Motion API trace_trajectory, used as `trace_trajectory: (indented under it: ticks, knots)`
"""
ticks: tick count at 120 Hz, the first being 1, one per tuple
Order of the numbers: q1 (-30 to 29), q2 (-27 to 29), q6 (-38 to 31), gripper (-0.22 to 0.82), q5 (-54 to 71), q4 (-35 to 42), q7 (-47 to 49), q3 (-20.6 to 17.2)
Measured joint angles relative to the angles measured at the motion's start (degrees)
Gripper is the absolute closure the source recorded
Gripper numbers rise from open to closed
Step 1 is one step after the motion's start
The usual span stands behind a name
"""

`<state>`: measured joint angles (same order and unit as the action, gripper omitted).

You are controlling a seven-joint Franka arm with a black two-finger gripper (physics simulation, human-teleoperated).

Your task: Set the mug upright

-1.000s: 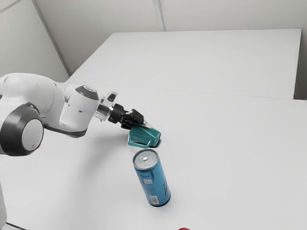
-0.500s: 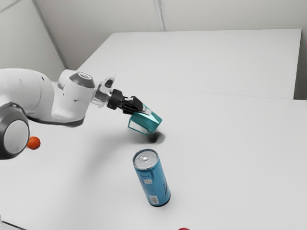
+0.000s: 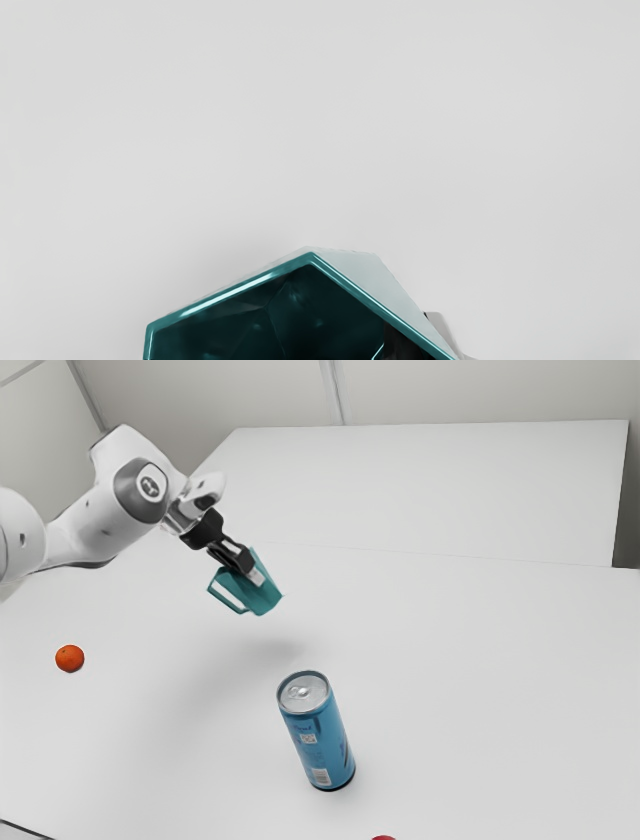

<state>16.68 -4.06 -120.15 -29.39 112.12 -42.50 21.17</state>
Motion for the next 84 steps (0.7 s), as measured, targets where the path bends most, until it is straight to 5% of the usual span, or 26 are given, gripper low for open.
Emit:
trace_trajectory:
  ticks: [32, 84]
  knots:
    - [0.6, -0.9, -2.9, 0.79, 15.9, 1.5, 8.2, -1.1]
    - [1.4, -2.6, -7.8, 0.79, 20.2, 6.0, 16.8, -1.1]
